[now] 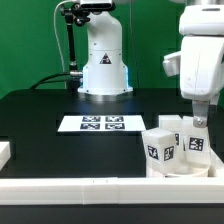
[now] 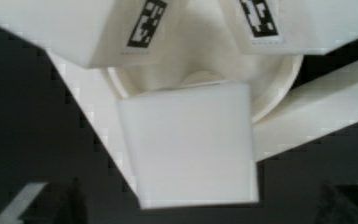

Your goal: Assemble stool

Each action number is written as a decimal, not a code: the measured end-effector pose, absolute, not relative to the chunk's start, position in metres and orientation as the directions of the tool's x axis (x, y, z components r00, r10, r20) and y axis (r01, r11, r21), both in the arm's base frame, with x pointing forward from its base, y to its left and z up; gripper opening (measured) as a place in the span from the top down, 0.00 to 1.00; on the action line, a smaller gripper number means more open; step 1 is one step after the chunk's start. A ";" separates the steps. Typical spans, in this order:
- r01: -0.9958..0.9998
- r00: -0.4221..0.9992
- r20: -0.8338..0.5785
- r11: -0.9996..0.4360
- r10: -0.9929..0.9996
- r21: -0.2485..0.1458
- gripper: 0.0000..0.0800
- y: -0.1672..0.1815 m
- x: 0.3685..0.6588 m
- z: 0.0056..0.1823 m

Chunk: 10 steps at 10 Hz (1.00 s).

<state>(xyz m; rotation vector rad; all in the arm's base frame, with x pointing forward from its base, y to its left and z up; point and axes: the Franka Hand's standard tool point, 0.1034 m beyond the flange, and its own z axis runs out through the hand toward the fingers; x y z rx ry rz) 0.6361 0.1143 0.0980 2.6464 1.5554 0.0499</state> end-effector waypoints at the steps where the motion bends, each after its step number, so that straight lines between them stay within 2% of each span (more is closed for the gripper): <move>1: 0.871 0.487 -0.012 -0.485 0.873 0.076 0.19 0.113 0.635 0.094; 2: 0.869 0.492 -0.016 -0.490 0.870 0.073 0.19 0.112 0.634 0.090; 3: 0.863 0.502 -0.018 -0.500 0.865 0.071 0.34 0.111 0.633 0.088; 4: 0.861 0.506 -0.018 -0.503 0.863 0.070 0.34 0.111 0.633 0.088; 5: 0.860 0.507 -0.018 -0.505 0.862 0.070 0.52 0.110 0.633 0.088; 6: 0.859 0.509 -0.018 -0.507 0.861 0.070 0.58 0.110 0.633 0.088; 10: 0.803 0.594 -0.012 -0.592 0.804 0.072 0.58 0.108 0.634 0.088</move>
Offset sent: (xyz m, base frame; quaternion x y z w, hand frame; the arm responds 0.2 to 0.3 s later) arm 0.0000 0.0075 -0.0050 0.0058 0.0045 0.0131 0.9999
